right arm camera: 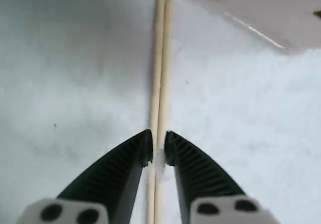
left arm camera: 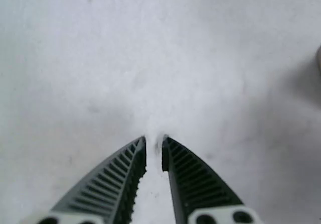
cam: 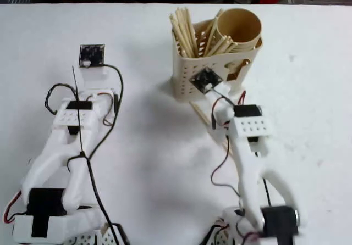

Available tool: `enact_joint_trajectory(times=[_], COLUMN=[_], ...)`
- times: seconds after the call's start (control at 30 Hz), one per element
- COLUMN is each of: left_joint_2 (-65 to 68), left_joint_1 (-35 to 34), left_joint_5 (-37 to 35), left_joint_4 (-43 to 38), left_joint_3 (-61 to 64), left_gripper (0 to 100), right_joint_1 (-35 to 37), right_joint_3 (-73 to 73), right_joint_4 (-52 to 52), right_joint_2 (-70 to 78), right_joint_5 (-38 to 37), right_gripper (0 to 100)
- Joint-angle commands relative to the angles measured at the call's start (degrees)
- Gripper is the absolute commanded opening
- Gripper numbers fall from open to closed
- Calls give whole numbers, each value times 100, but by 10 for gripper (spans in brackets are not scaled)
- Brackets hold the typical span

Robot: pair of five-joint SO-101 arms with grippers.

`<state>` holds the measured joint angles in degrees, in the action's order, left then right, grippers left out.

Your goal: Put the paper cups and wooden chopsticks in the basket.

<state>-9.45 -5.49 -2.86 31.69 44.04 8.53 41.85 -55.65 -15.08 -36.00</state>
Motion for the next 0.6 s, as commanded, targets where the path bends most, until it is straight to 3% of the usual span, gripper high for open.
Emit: enact_joint_trajectory(times=[0.0, 0.13, 0.57], left_joint_2=[-268, -259, -259], left_joint_1=[-22, -22, -4], left_joint_5=[18, 18, 18], left_joint_4=[-88, -88, -88], left_joint_3=[-97, -97, -97], left_gripper=[76, 76, 76], right_joint_1=[-22, -48, -198], right_joint_3=[-26, -35, -316], right_joint_4=[541, 989, 936], right_joint_2=[541, 963, 1622], right_joint_5=[-88, -88, -53], right_gripper=[156, 145, 145])
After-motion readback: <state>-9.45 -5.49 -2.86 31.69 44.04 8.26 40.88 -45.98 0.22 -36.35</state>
